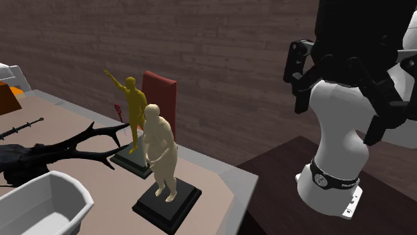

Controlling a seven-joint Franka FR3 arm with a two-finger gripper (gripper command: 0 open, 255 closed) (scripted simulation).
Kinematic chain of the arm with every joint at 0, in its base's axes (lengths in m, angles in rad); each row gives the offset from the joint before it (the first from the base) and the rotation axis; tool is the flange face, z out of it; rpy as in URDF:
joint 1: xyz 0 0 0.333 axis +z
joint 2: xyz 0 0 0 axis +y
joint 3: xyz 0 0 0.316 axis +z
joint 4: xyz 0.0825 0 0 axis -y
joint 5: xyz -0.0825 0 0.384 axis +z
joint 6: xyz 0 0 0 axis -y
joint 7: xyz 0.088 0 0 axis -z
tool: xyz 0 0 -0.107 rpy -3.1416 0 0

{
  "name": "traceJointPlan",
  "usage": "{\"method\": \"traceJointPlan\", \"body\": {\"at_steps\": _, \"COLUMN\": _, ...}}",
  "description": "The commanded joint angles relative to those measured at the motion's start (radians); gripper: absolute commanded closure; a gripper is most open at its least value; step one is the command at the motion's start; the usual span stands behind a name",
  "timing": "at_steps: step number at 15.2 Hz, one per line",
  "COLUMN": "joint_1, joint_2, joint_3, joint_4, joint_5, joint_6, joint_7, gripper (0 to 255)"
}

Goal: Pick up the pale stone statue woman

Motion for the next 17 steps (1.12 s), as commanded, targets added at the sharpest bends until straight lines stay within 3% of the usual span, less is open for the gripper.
{"method": "traceJointPlan", "body": {"at_steps": 1, "joint_1": 0.000, "joint_2": 0.000, "joint_3": 0.000, "joint_4": 0.000, "joint_5": 0.000, "joint_6": 0.000, "joint_7": 0.000, "gripper": 0}}
{"method": "traceJointPlan", "body": {"at_steps": 9, "joint_1": -0.061, "joint_2": 0.141, "joint_3": -0.133, "joint_4": 0.048, "joint_5": -0.123, "joint_6": 0.134, "joint_7": -0.163, "gripper": 0}}
{"method": "traceJointPlan", "body": {"at_steps": 17, "joint_1": -0.101, "joint_2": 0.331, "joint_3": -0.259, "joint_4": 0.167, "joint_5": -0.187, "joint_6": 0.260, "joint_7": -0.316, "gripper": 0}}
